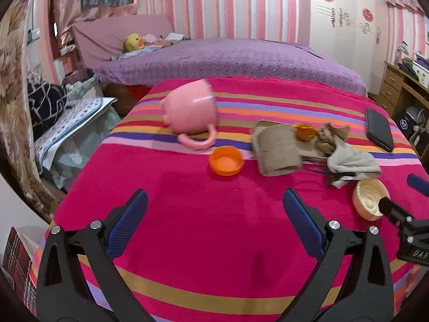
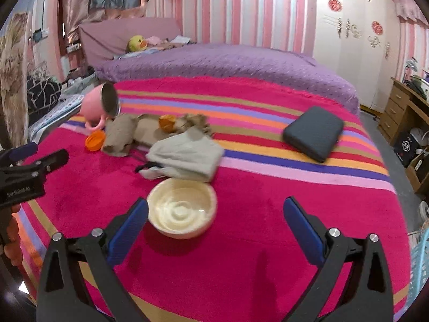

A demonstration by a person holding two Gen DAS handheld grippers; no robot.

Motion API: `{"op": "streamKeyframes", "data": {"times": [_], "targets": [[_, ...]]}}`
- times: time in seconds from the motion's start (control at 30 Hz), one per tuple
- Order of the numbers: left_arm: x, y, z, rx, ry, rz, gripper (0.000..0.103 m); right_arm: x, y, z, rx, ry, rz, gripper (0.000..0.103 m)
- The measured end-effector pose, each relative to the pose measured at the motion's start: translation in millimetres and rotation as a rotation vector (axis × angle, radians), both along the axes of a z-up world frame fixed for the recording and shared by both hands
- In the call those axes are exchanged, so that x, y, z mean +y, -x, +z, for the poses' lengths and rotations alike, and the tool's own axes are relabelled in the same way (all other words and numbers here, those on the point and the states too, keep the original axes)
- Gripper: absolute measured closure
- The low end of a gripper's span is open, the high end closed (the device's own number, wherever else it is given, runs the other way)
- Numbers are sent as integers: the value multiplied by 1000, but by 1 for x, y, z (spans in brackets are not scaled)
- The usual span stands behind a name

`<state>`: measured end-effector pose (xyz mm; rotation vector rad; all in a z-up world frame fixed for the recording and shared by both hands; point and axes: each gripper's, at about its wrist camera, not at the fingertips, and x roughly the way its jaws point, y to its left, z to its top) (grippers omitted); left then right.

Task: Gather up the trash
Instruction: 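Grasp the cream round lid by its rim with the right tool, then grasp the beige cloth with the left tool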

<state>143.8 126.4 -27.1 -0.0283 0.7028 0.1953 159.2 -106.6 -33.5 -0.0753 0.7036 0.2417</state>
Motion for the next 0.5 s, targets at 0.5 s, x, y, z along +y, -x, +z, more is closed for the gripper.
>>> {"op": "streamKeyframes", "data": {"times": [0.5], "targets": [[1, -7, 0, 8, 0, 11, 6, 13, -15, -14, 92, -17, 84, 42]]}}
